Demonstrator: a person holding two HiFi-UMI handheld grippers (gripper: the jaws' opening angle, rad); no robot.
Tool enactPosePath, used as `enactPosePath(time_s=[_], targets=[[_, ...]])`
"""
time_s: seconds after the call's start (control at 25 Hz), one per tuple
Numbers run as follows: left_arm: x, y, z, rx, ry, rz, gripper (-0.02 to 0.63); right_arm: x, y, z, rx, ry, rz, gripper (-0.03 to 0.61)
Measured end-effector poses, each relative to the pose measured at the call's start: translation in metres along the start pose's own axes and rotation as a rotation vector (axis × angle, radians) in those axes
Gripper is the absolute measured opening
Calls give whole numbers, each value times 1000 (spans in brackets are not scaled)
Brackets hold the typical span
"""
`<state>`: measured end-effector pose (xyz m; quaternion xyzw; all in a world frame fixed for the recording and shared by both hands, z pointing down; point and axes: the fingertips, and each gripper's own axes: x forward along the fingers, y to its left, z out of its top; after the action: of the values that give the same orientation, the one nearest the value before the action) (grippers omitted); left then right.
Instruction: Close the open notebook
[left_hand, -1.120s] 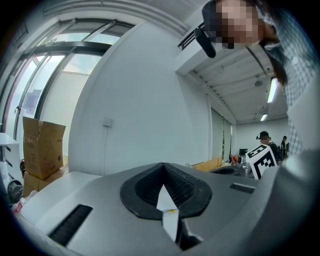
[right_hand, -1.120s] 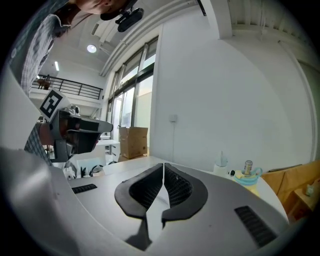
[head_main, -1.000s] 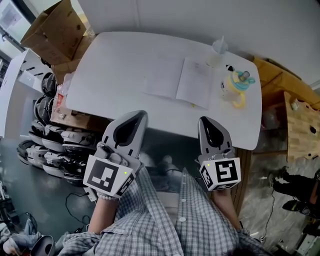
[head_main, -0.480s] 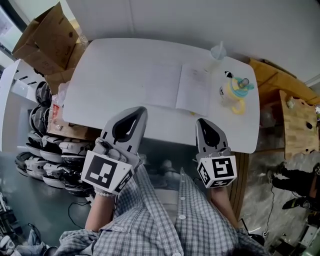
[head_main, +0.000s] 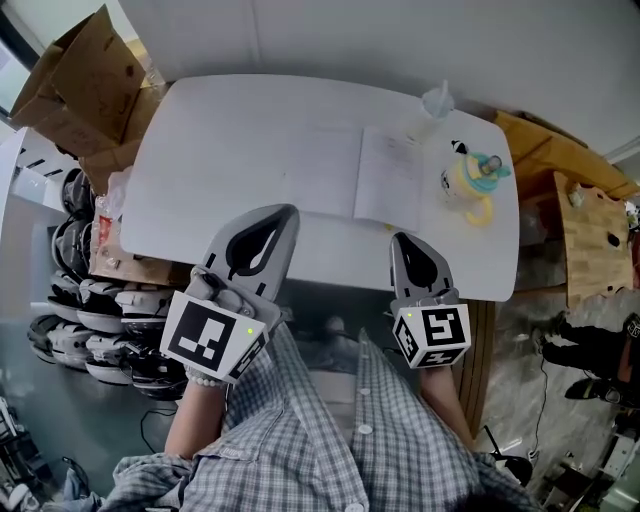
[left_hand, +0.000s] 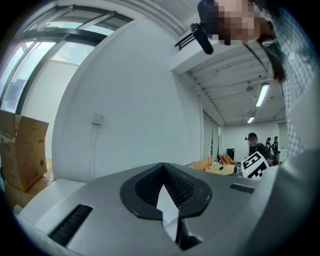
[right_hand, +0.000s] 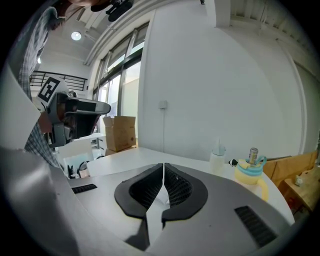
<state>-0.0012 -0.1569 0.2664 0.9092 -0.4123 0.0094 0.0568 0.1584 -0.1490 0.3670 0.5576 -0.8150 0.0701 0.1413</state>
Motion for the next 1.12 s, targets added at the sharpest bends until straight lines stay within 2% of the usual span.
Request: enactPosePath(time_s=[0.44,0.76,0.92,1.12], targets=[[-14,23,-10,-26,28,41,6,29,-3,-51,76,104,20,24],[-13,30,-19,-51,39,63,6,55,1,-106,155,255,93,25],[-9,27,-21,-48,49,52,6,66,-3,-131,293,302,77,25],[-8,30,-25,-45,66,60,6,78,-8,-156,541,335,44,26]])
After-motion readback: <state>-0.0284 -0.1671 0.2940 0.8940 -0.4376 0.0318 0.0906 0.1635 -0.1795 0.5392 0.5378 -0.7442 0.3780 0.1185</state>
